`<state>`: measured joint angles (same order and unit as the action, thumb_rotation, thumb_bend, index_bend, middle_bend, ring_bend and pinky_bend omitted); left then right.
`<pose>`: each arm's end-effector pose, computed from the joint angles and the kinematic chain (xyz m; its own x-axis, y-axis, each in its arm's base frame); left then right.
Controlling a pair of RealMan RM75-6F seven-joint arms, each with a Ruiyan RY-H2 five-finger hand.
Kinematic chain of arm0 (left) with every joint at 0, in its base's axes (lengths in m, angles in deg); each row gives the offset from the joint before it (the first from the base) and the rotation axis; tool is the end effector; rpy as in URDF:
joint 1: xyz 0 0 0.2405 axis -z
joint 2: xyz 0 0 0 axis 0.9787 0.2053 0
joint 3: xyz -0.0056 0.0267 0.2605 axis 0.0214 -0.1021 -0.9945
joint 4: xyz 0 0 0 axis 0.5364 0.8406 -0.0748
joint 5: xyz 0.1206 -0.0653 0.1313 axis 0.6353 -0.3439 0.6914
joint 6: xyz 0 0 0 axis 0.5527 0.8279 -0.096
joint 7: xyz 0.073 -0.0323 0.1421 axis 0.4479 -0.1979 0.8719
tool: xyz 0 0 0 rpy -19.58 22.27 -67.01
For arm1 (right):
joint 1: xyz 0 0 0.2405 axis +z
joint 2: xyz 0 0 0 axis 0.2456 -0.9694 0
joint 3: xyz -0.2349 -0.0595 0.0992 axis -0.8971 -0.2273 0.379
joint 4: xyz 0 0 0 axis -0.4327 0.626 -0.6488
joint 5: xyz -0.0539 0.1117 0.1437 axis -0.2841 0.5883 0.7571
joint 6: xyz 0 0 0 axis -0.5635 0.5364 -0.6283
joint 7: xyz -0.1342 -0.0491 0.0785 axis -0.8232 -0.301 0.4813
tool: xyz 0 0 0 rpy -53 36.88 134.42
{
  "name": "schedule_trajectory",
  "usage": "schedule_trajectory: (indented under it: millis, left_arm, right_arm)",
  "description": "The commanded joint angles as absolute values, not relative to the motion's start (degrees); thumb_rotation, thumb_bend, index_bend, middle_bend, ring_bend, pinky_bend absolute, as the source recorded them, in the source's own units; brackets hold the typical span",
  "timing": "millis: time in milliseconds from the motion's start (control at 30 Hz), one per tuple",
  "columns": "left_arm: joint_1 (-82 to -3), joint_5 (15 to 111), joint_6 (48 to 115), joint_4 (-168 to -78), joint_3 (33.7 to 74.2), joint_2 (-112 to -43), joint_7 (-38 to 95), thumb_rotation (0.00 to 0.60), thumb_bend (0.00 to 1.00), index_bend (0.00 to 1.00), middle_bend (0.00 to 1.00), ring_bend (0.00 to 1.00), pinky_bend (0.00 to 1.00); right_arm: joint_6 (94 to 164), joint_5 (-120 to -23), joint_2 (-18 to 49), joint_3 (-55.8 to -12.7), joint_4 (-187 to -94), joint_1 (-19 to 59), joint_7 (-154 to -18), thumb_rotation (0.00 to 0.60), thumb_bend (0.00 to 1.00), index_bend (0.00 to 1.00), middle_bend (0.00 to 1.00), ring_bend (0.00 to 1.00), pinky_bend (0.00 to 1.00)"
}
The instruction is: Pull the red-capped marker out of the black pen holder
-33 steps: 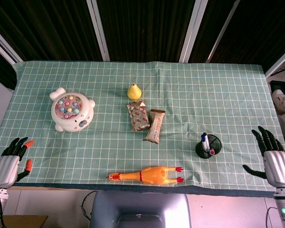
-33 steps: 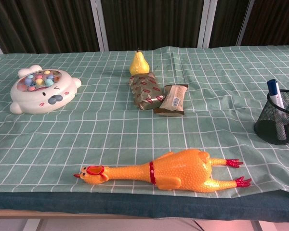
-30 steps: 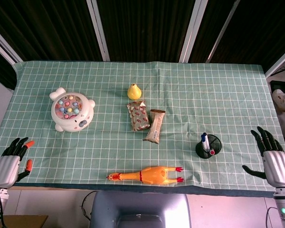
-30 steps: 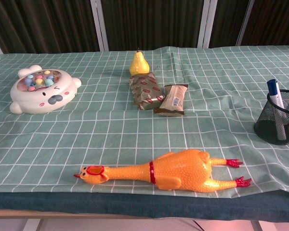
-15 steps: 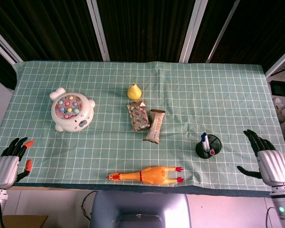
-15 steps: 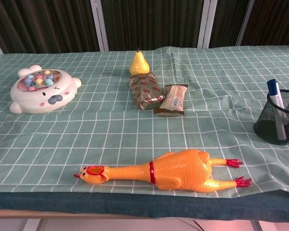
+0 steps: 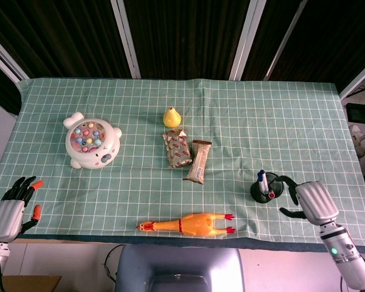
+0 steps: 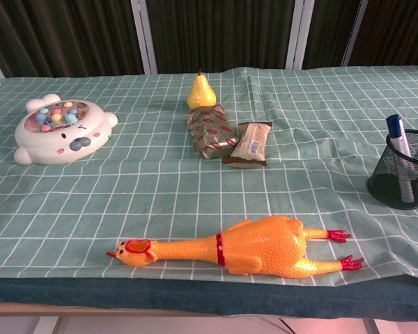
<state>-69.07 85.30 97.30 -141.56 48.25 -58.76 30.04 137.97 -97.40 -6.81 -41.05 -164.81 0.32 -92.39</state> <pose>-0.3078 0.2202 0.1670 0.4337 0.0636 0.8988 0.9010 -0.0372 -0.4322 -0.2581 -0.2422 0.1548 0.4558 -0.1274 0.8809 -0.8780 -0.2268 0.4214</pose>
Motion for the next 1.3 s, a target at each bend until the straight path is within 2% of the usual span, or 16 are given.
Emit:
schedule_trajectory:
  millis: [33, 200, 667, 1300]
  left_arm:
    - [-69.04, 85.25, 97.22, -141.58, 48.26, -58.74, 30.06, 0.600, 0.54, 0.20, 0.07, 0.01, 0.23]
    - [-69.06, 85.38, 97.19, -141.60, 48.16, -58.67, 29.95, 0.600, 0.54, 0.20, 0.07, 0.01, 0.23]
    - [-69.05, 85.57, 97.06, -141.65, 47.98, -58.69, 30.10, 0.600, 0.54, 0.20, 0.07, 0.01, 0.23]
    - [-68.83, 85.75, 96.61, -141.83, 47.80, -58.61, 30.33, 0.600, 0.54, 0.20, 0.07, 0.01, 0.23]
  right_arm:
    - [135.16, -96.39, -6.74, -41.26, -164.85, 1.62, -92.96, 0.600, 0.11, 0.55, 1.00, 1.00, 1.00]
    - [132.37, -94.64, -6.59, -41.31, -164.59, 2.94, -93.99, 0.600, 0.20, 0.58, 1.00, 1.00, 1.00]
    - [133.01, -94.20, -3.08, -41.01, -158.57, 3.52, -88.63, 0.600, 0.39, 0.60, 1.00, 1.00, 1.00]
    - [132.05, -95.57, 0.77, -41.44, -152.55, 5.36, -82.78, 0.600, 0.46, 0.63, 1.00, 1.00, 1.00]
